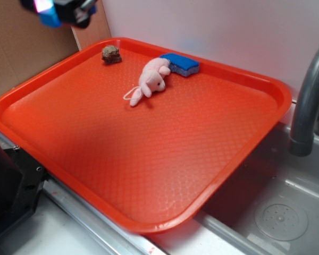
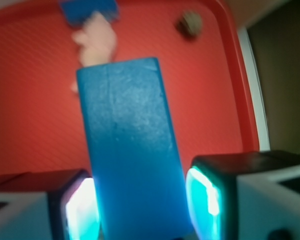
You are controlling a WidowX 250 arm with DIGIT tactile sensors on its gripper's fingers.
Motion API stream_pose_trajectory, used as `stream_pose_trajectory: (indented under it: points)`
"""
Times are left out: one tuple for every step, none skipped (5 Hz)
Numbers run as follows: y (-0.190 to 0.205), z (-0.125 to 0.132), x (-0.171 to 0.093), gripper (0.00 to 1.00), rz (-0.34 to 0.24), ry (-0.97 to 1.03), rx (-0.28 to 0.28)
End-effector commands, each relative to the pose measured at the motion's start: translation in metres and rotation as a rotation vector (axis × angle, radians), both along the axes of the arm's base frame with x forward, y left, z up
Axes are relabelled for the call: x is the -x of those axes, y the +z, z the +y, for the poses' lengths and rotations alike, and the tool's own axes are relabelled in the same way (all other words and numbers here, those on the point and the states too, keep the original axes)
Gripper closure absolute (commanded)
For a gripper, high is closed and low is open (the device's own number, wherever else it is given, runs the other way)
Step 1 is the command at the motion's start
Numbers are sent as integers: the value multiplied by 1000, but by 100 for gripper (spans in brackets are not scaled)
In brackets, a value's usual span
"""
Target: Grab the blue block.
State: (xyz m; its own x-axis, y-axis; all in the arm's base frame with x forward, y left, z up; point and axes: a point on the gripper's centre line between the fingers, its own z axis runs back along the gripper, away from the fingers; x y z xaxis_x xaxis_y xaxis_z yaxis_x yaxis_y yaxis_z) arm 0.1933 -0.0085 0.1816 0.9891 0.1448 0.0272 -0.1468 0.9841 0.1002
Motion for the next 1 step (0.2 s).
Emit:
stream_pose_trajectory:
  points:
    - [19, -9, -1, 100, -89, -59, 29]
